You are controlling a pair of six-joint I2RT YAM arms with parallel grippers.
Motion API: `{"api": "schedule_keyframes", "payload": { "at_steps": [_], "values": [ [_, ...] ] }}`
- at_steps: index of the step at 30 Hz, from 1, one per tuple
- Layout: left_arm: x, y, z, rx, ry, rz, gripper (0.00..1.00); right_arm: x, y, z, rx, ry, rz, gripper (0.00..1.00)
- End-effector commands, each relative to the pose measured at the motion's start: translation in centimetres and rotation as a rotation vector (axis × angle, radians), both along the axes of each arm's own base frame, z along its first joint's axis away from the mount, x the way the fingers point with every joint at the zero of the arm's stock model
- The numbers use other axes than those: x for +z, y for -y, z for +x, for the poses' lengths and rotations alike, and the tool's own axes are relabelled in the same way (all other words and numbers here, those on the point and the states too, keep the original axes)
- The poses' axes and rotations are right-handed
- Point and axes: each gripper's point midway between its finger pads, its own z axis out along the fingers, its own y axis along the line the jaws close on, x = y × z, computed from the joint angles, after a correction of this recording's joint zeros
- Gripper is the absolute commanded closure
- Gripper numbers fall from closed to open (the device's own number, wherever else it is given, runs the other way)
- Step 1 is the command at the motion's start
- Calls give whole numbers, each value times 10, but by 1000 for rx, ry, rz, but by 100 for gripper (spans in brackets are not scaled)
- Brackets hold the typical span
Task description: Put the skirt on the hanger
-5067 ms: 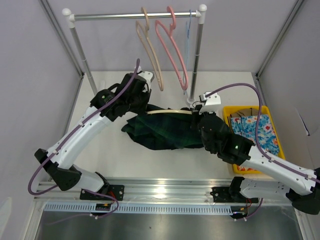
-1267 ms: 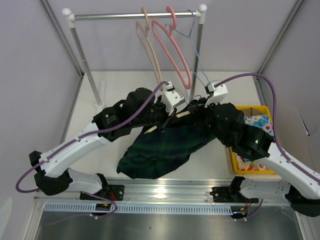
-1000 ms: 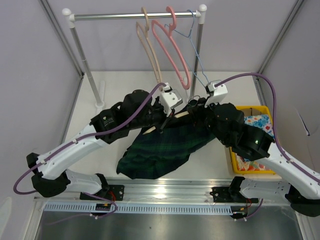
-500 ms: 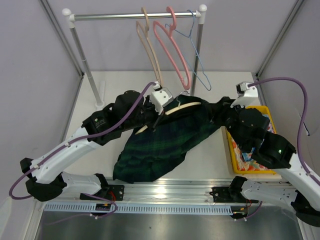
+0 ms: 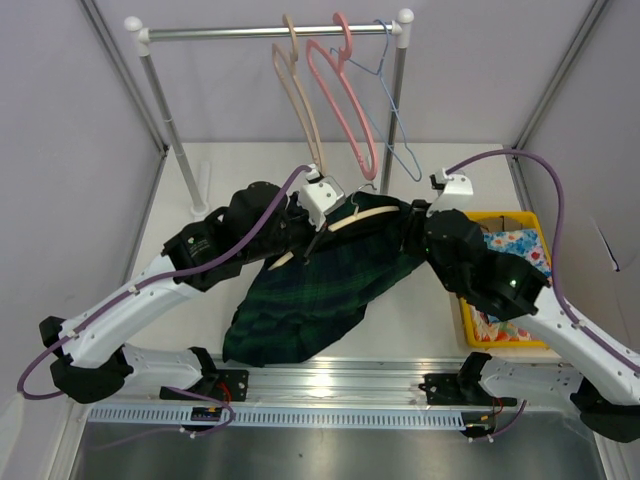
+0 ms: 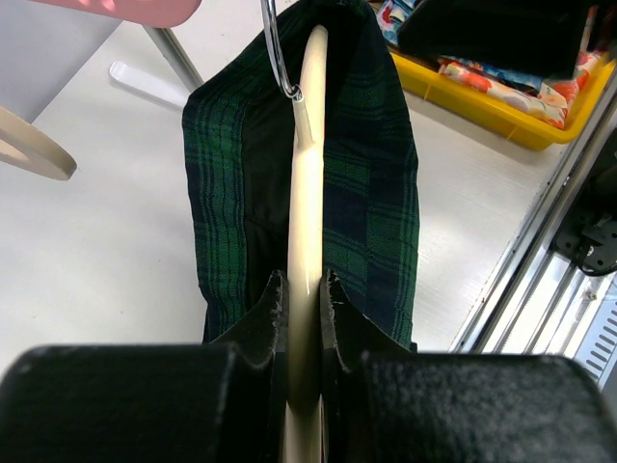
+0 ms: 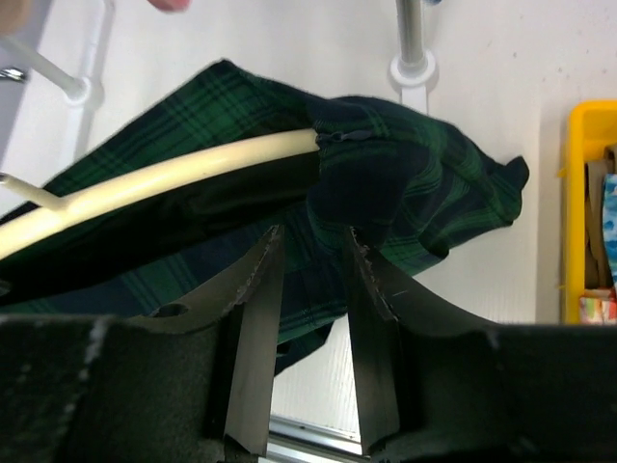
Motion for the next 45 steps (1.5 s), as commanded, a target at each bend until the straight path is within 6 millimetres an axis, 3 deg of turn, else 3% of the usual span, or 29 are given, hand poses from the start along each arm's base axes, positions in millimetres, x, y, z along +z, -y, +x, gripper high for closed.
{"api": "schedule_keyframes", "payload": {
  "at_steps": [1, 8, 15, 20, 24, 28, 39, 45],
  "values": [
    [47, 0, 0, 2, 84, -139, 100, -3, -6, 5, -14, -18, 18, 63],
    [49, 0, -1, -6, 87, -140, 100, -12, -4, 16, -93, -46, -32, 49],
    [49, 1, -2, -12, 85, -142, 100, -13, 6, 24, -171, -45, -76, 44],
    [49, -1, -2, -9, 84, -139, 100, -12, 12, 27, -203, -36, -107, 56],
    [50, -3, -3, -5, 88, -138, 100, -11, 20, 28, -219, -36, -112, 82],
    [50, -5, -1, 2, 92, -131, 100, -6, 29, 26, -227, -27, -105, 96],
    [49, -19, 2, 35, 101, -118, 100, 10, 63, 21, -232, -17, 22, 100],
    [49, -19, -6, -3, 86, -118, 100, 10, 57, 25, -198, -25, 40, 99]
  ]
}}
